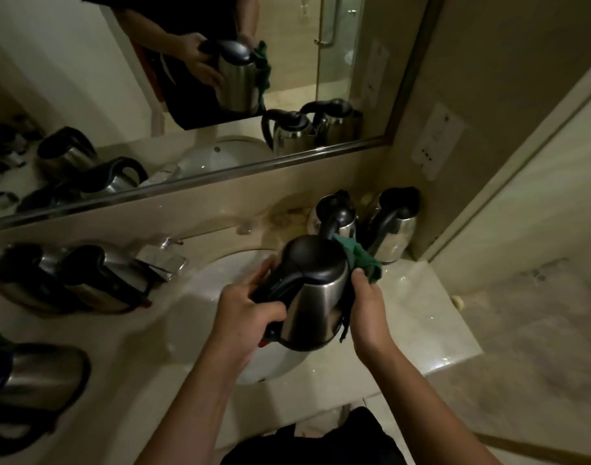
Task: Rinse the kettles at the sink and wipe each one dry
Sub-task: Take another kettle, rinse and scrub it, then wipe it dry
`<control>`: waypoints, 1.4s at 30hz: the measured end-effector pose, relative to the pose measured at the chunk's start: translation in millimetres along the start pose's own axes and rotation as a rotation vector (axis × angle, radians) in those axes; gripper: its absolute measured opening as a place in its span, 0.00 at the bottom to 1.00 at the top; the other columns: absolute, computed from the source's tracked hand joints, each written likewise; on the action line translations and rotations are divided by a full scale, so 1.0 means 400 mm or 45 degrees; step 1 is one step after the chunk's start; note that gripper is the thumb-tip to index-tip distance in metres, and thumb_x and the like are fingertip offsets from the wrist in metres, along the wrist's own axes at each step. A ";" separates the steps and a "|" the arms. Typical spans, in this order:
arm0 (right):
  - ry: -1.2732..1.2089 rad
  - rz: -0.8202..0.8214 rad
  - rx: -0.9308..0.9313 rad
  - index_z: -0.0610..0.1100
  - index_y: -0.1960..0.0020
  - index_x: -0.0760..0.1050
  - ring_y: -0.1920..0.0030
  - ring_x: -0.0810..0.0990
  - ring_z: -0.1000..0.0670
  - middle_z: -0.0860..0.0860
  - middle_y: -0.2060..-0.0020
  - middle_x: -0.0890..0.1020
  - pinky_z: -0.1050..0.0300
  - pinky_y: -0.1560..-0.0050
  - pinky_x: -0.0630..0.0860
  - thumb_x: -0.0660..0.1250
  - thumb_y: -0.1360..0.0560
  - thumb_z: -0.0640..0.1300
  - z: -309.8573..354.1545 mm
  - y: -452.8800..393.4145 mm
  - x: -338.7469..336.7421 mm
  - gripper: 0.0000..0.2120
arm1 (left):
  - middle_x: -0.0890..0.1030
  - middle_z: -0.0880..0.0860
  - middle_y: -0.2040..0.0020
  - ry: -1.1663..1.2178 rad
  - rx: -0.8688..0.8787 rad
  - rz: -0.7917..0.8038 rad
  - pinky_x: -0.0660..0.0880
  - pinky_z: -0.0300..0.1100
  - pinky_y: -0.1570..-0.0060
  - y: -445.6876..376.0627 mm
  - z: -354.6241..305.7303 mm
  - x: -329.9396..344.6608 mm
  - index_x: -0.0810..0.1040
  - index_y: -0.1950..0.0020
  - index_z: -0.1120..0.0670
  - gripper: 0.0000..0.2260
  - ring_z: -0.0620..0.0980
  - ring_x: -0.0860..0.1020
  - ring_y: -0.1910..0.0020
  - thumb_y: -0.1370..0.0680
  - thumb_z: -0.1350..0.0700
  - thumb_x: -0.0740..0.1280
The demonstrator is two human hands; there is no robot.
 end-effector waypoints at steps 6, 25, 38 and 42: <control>-0.049 -0.243 0.090 0.46 0.38 0.80 0.44 0.84 0.52 0.51 0.47 0.87 0.57 0.45 0.77 0.52 0.12 0.47 -0.022 -0.077 -0.193 0.18 | 0.87 0.52 0.52 -0.159 0.016 0.123 0.81 0.49 0.59 -0.100 0.087 0.198 0.75 0.28 0.48 0.38 0.54 0.85 0.55 0.37 0.70 0.68; 0.135 -0.411 0.254 0.48 0.34 0.75 0.43 0.79 0.56 0.52 0.43 0.81 0.61 0.44 0.72 0.51 0.12 0.48 -0.168 -0.277 -0.447 0.15 | 0.82 0.44 0.42 -0.468 0.107 0.251 0.73 0.33 0.41 -0.378 0.326 0.461 0.71 0.25 0.52 0.40 0.36 0.78 0.44 0.35 0.72 0.73; 0.211 -0.435 0.233 0.45 0.36 0.76 0.47 0.79 0.56 0.54 0.48 0.81 0.62 0.47 0.73 0.52 0.12 0.46 -0.160 -0.301 -0.459 0.14 | 0.71 0.37 0.28 -0.497 0.050 0.136 0.69 0.27 0.38 -0.347 0.370 0.504 0.68 0.23 0.50 0.37 0.28 0.73 0.37 0.29 0.65 0.76; 0.278 -0.427 0.231 0.40 0.38 0.77 0.49 0.80 0.53 0.48 0.48 0.82 0.60 0.49 0.75 0.54 0.13 0.48 -0.165 -0.305 -0.477 0.17 | 0.69 0.36 0.27 -0.511 0.016 0.082 0.68 0.28 0.36 -0.343 0.376 0.517 0.69 0.24 0.52 0.36 0.35 0.72 0.32 0.29 0.64 0.77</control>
Point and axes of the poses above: each hand's wrist, its own y-axis away from the middle knuckle, its own x-axis out of the palm, z = x × y, the point moved 2 cm from there along -y, towards the middle knuckle
